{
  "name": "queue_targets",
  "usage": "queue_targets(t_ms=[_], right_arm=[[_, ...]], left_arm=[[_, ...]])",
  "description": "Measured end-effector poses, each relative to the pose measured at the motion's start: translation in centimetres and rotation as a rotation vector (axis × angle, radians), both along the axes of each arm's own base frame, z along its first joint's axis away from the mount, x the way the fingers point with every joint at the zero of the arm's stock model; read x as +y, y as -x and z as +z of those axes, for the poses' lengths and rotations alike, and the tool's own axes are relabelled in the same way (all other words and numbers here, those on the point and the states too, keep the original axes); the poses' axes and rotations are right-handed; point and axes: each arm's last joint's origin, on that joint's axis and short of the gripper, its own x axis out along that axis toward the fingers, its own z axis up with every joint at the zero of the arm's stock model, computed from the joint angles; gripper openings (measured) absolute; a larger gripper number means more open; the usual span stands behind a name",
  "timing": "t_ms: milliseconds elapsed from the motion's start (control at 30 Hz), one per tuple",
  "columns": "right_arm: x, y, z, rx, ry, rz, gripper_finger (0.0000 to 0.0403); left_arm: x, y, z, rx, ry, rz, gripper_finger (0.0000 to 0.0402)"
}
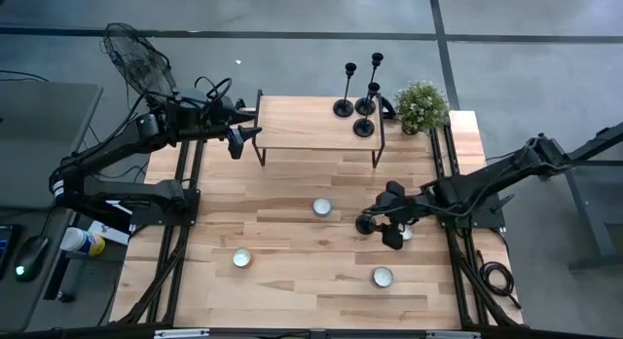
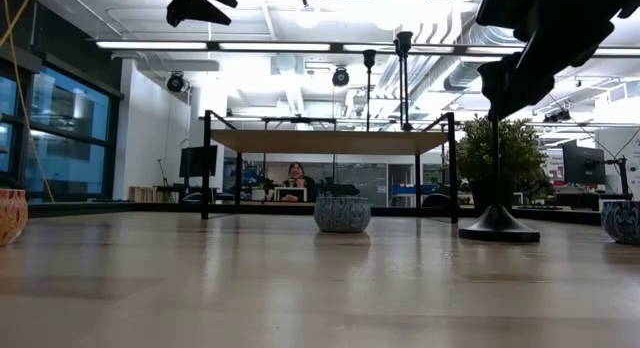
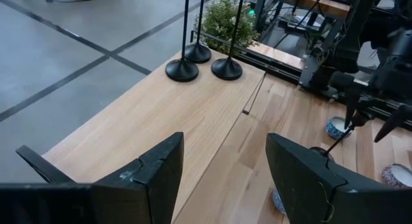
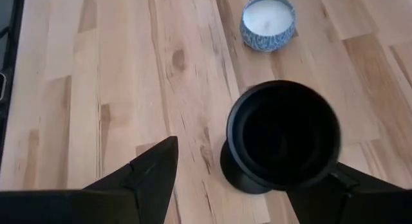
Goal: Pick & Place candle stick holders
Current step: Put the black candle holder on the shelf
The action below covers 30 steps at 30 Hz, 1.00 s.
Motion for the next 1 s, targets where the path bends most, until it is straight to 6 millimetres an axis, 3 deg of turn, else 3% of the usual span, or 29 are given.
queue_targets(t_ms=[767,1000], right_arm=[[-1.8,0.4,1.0,-0.037,-0.018,-0.049,0.0246],[-1.8,0.5,1.0,-0.033,-0.021,-0.041,0.0191]], left_arm=[[0.0,0.0,0.0,-0.001,0.000,-0.001,0.0216],[0.0,0.0,0.0,-0.001,0.000,-0.001,0.0216]])
